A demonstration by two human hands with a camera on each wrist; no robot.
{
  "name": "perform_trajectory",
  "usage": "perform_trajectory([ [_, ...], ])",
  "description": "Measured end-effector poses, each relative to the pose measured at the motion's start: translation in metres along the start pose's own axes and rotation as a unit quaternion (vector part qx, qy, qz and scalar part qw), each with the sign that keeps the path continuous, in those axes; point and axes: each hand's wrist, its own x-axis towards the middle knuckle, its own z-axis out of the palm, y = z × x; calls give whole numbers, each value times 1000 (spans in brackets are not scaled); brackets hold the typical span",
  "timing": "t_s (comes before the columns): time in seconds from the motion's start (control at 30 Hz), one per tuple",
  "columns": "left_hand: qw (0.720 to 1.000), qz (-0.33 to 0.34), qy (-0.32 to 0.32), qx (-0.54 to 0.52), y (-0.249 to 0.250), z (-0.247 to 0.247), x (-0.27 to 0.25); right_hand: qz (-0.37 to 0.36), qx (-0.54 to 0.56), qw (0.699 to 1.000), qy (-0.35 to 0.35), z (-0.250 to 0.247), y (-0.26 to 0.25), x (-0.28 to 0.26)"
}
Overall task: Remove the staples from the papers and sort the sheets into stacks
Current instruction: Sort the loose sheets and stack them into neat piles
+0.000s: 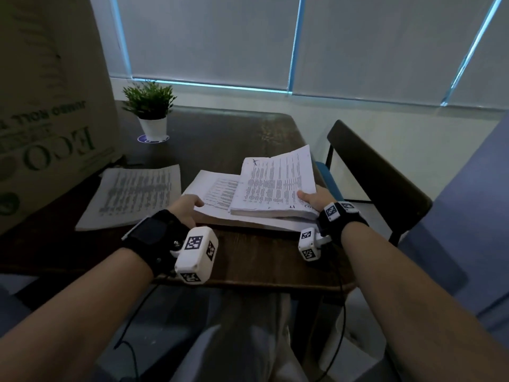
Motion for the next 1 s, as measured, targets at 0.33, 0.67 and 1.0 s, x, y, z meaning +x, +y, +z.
perform_trajectory([
  [0.33, 994, 39, 5, 107, 8, 30, 9, -3, 14, 1000, 6, 0, 3, -1],
  [0.67, 999, 40, 16, -27, -9, 69, 23, -2, 6, 1000, 3, -1, 5, 0],
  [1.0, 885, 133, 112, 432, -13, 61, 87, 9, 20, 1000, 16, 1, 3, -4],
])
